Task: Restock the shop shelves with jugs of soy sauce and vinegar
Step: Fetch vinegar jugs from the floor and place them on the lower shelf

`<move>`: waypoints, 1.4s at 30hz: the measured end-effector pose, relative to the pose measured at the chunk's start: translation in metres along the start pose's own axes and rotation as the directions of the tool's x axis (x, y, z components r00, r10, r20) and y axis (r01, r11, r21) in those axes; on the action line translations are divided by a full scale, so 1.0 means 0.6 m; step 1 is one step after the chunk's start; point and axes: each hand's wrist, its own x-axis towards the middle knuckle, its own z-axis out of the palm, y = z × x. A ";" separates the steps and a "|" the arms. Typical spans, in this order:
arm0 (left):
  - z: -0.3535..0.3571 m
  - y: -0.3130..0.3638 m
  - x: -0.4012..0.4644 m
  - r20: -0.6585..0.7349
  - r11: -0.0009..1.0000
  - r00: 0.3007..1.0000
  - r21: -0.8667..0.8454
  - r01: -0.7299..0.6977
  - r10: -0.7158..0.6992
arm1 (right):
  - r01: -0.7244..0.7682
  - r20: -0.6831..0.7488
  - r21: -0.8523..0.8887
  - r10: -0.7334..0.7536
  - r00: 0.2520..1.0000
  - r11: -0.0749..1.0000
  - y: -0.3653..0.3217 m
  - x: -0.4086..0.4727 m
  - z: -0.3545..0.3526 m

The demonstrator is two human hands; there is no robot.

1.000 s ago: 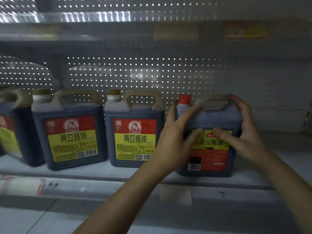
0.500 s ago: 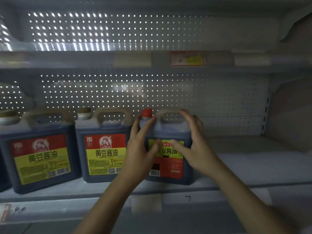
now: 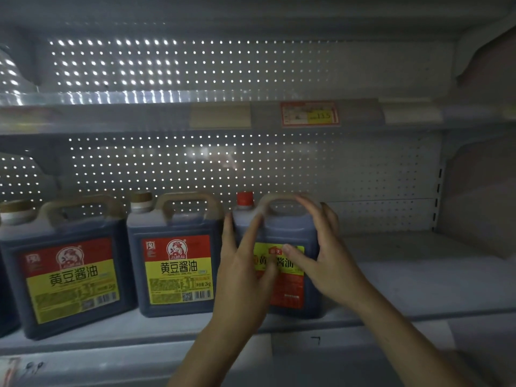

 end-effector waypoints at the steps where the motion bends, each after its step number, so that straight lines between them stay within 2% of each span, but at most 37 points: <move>1: 0.001 -0.001 -0.006 -0.007 1.000 1.000 0.025 -0.005 0.005 | -0.005 -0.001 0.001 0.005 1.000 1.000 0.000 -0.001 0.000; 7: -0.016 -0.011 0.001 -0.002 0.998 0.999 0.057 -0.032 0.032 | -0.054 0.017 -0.023 0.055 0.998 0.998 -0.005 -0.003 -0.002; 13: -0.050 -0.004 0.000 0.084 0.998 0.995 -0.042 -0.043 0.047 | -0.106 0.028 -0.027 0.107 0.994 0.994 -0.026 -0.013 -0.002; 20: -0.083 -0.012 0.003 0.199 0.998 0.978 -0.024 -0.062 0.065 | -0.207 -0.112 -0.295 0.181 0.977 0.933 -0.058 -0.055 0.010; 25: -0.095 -0.032 -0.005 0.313 0.986 0.940 -0.131 -0.099 0.136 | -0.283 -0.213 -0.407 0.211 0.954 0.869 -0.065 -0.070 0.050; 29: -0.116 -0.048 -0.032 0.318 0.905 0.878 -0.347 -0.244 0.358 | -0.384 -0.336 -0.538 0.226 0.914 0.751 -0.091 -0.076 0.074; 35: -0.116 -0.060 -0.030 0.278 0.800 0.809 -0.493 -0.343 0.518 | -0.530 -0.443 -0.673 0.291 0.848 0.516 -0.214 -0.164 0.079; 42: -0.127 0.018 -0.154 0.388 0.683 0.641 -0.663 -0.305 0.662 | -0.691 -0.619 -0.718 0.381 0.687 0.079 -0.444 -0.346 0.090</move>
